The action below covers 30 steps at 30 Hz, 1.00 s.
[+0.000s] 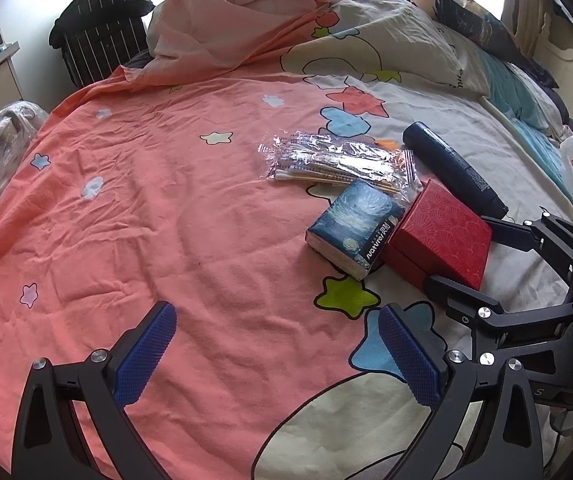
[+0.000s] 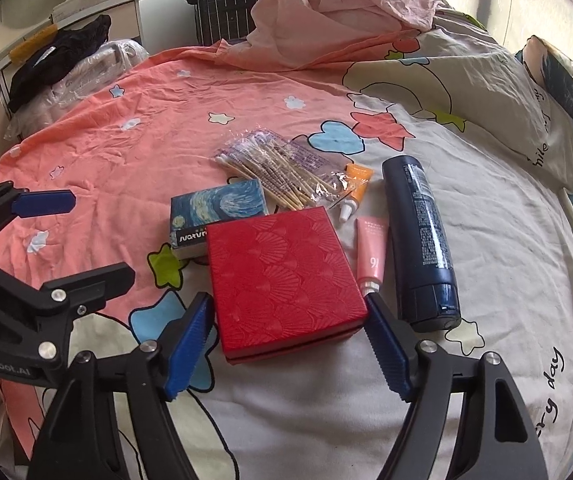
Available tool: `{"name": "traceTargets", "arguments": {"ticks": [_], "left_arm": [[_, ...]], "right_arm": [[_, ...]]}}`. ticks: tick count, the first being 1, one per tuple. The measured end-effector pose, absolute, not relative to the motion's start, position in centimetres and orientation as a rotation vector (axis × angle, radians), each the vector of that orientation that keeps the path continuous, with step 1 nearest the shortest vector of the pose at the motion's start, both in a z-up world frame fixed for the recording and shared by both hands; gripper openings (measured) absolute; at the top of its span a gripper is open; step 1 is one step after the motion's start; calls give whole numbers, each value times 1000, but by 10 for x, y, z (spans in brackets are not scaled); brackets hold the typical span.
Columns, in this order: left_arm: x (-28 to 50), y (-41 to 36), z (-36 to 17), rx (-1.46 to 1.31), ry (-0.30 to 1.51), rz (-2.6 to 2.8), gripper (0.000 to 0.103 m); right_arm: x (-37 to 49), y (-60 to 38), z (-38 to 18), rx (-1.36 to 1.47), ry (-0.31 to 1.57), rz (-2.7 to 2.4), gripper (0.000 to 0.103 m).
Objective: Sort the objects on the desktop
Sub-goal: 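Close the right tool around the red gift box and lift it, then grasp the blue Starry Night tissue pack with the left tool while the right tool holds the red box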
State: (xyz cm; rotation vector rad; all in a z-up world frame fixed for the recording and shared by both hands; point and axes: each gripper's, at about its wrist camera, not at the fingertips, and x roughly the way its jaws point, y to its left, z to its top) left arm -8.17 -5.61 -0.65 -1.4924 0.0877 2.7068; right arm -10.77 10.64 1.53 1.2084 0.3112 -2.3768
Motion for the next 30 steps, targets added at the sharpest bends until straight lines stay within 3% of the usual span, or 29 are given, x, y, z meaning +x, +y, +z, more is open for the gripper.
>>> {"name": "traceTargets", "arguments": {"ticks": [5,16,30], "left_arm": [[-81,-52,-8,-1496,113,2700,103],[-87,-38,-8,-1504,127,2681,103],[-124,-7,-9,-1482,240,2654,103]], "right_arm": [[-118,102,0,1261,309,-2344,77],[-94,151,28,1208,93,-2427,72],[-74,182,49,1136,55,-2525,70]]}}
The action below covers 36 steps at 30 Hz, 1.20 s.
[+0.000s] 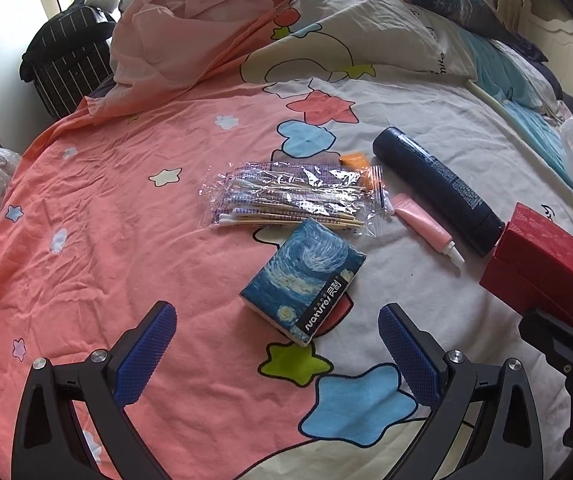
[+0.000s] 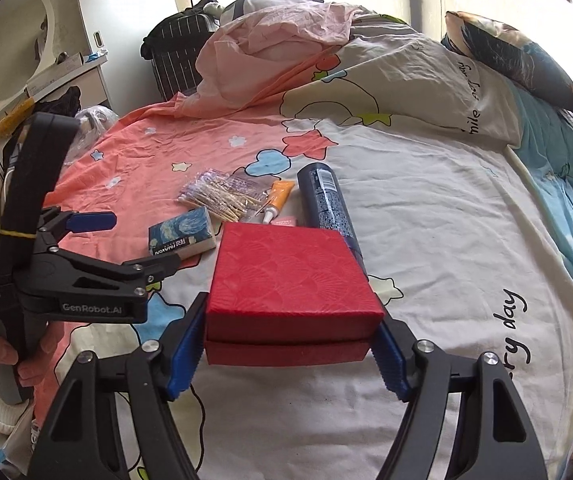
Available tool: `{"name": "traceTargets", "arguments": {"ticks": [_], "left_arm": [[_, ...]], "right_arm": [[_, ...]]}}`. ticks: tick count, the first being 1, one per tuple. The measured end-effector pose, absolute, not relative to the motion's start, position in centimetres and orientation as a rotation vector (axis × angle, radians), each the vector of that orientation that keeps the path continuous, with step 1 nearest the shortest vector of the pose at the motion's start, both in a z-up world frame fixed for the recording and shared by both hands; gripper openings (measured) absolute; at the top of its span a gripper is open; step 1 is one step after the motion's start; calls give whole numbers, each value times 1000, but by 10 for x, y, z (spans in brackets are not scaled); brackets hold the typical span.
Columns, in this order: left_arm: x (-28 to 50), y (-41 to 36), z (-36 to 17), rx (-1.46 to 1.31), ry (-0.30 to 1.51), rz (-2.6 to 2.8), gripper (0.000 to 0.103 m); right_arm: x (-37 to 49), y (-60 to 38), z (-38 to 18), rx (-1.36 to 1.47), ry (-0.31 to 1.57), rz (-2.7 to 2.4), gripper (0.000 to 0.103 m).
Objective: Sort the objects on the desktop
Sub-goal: 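Grasp the blue Starry Night tissue pack with the left tool while the right tool holds the red box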
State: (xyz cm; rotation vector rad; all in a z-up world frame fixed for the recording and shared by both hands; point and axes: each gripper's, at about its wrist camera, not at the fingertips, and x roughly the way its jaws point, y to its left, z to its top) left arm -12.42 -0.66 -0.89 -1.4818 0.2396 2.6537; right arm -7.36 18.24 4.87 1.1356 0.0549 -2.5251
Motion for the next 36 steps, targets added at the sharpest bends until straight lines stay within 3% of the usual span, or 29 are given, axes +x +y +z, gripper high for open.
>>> {"name": "traceTargets", "arguments": {"ticks": [15,18,23,36], "left_arm": [[-138,7,-22,-1490,310,2637,102],[-139,8,-23,-1494,318,2629,95],[-139,3,-24,-1527,298,2616,64],[-123,21,-18,-1431,444,2620,57]], "right_arm": [[-61,192,65,1040,4,-2553,69],[-60,193,64,1043,2,-2551,69],[-58,194,62,1048,-4,-2551,69],[-53,192,61,1040,9,-2555,69]]}}
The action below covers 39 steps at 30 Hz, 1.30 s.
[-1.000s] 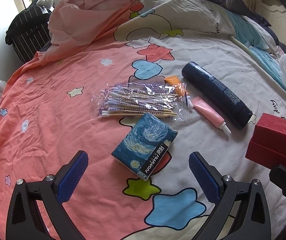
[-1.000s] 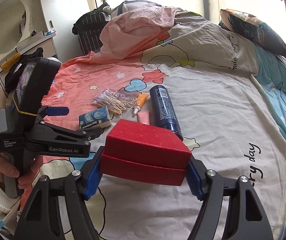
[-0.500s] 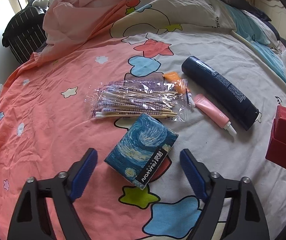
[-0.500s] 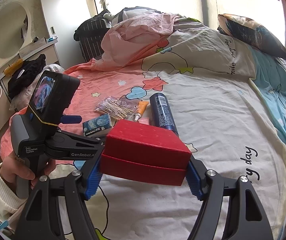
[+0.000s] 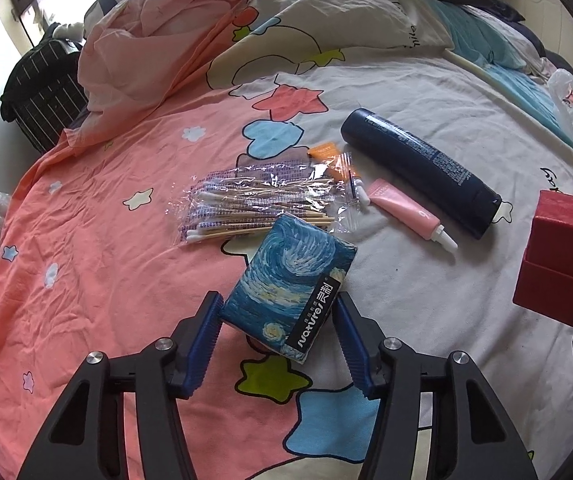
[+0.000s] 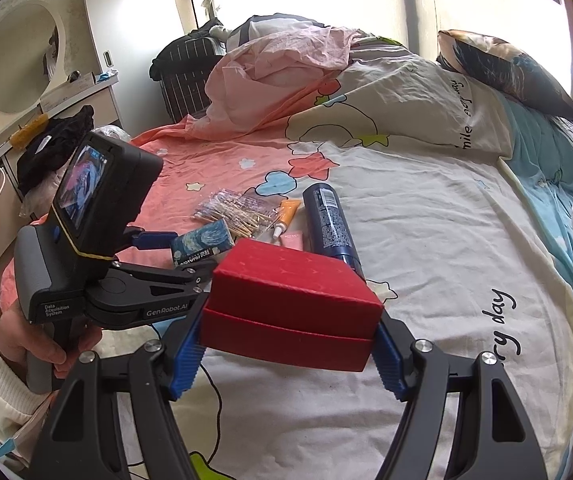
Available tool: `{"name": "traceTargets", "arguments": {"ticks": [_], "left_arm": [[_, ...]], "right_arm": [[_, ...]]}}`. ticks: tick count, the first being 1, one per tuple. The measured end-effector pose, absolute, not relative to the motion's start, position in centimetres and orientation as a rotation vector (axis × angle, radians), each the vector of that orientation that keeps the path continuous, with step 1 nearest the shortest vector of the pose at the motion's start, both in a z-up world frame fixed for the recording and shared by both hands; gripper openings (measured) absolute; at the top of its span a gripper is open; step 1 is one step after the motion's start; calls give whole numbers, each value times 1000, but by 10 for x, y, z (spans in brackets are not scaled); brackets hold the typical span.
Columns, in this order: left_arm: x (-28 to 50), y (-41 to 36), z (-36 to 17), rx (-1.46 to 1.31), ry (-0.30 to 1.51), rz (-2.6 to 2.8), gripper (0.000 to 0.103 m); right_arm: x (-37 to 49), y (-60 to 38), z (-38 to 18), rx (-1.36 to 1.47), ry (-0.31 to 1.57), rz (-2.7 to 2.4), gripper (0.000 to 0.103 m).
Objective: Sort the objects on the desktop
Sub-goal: 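Grasp the blue Starry Night tissue pack with the left tool while the right tool holds the red box, then carry the tissue pack in the left tool and red box in the right tool to the cardboard box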
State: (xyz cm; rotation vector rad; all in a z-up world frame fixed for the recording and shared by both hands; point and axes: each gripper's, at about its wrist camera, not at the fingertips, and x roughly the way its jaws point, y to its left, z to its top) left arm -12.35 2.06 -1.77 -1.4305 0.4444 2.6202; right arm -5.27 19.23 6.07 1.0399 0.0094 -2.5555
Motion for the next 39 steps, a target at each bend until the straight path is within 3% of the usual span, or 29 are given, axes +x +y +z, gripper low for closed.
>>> {"name": "traceTargets", "arguments": {"ticks": [39], "left_arm": [[-52,92,42,-1232,553,2586,57]], "right_arm": [[-10,244,90,1067,50,-2630,69]]}}
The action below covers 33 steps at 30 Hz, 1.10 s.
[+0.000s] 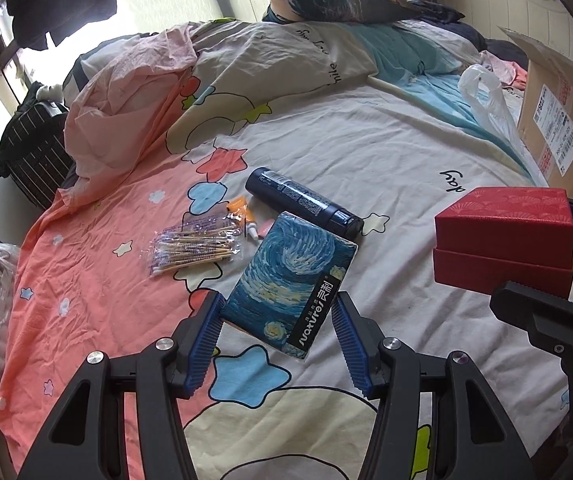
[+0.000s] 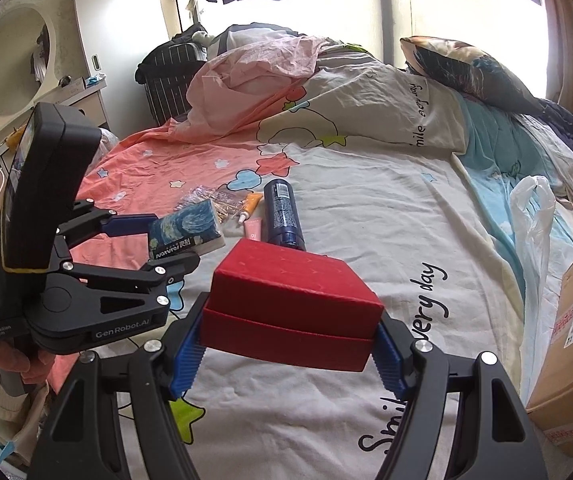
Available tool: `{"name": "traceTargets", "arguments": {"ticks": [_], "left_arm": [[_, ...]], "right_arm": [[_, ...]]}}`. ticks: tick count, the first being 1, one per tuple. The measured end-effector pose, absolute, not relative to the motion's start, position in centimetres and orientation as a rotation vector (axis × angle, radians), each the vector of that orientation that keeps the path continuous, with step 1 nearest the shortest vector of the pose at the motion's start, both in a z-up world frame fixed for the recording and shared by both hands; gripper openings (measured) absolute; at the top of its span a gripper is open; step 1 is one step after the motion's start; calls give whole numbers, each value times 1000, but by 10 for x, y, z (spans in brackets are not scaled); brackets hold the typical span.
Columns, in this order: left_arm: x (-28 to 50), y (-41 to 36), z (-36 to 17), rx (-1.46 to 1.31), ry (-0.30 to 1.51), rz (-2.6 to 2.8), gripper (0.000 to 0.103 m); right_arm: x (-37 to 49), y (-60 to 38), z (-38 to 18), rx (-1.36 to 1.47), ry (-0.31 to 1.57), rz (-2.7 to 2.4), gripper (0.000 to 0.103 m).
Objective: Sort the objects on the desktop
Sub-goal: 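Carry the tissue pack in the left tool and red box in the right tool to the cardboard box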
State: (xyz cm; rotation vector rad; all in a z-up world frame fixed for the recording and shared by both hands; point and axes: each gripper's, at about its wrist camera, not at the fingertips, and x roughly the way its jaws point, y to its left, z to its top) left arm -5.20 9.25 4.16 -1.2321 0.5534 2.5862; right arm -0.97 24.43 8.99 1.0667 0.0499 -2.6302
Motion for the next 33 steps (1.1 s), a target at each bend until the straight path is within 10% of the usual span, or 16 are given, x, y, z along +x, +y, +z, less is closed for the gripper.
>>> {"name": "traceTargets", "arguments": {"ticks": [33], "left_arm": [[3,198,91,-1043,620,2472,57]], "right_arm": [[63,319,155,988,93,-2839,69]]}}
